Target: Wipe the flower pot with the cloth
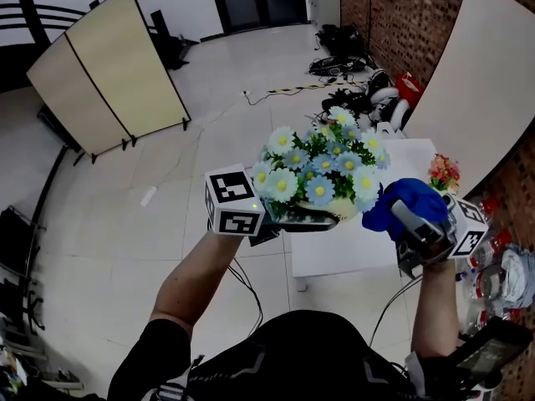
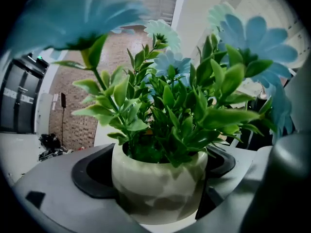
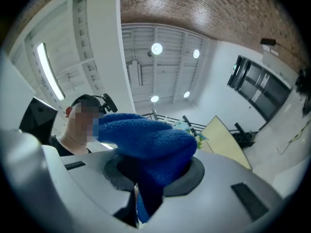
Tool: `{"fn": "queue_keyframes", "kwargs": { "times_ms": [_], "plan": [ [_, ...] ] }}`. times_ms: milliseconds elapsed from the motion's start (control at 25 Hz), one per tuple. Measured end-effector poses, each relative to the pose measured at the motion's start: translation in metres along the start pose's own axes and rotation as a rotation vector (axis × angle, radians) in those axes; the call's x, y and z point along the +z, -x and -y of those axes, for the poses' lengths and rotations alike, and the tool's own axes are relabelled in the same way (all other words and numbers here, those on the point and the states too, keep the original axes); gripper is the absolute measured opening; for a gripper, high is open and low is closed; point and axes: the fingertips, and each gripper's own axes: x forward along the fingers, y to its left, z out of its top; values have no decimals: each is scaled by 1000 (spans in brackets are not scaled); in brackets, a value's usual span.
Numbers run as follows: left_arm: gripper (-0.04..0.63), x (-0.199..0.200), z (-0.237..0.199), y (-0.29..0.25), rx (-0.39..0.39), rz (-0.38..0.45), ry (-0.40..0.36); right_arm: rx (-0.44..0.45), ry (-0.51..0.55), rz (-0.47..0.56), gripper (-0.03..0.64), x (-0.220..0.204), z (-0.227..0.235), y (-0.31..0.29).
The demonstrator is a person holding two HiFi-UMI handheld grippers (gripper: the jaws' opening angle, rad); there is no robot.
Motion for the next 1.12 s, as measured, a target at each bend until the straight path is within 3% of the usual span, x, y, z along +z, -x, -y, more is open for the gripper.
{"fn": "queue_keyframes", "kwargs": {
  "times_ms": [200,520,680,840,920,1040,1120],
  "plan": [
    [534,9,-14,7,57,2,-10,-183,155,-18,89,10,13,11],
    [534,13,-28,17,153,-16,-1,-258,198,5,88,19,14,9],
    [534,17,-27,17,165,23,36,-398,312,-90,89,-4,24,17],
    [534,22,-26,17,185,29,17,-490,338,-149,88,-32,33,18],
    [534,21,-28,18,203,25,14,-563,405,-198,89,-49,36,13],
    [534,26,-24,18,192,31,6,-601,473,-324,89,-78,48,8],
    [534,31,-20,19,178,30,-8,-611,474,-351,89,-83,57,1]
  ]
}}
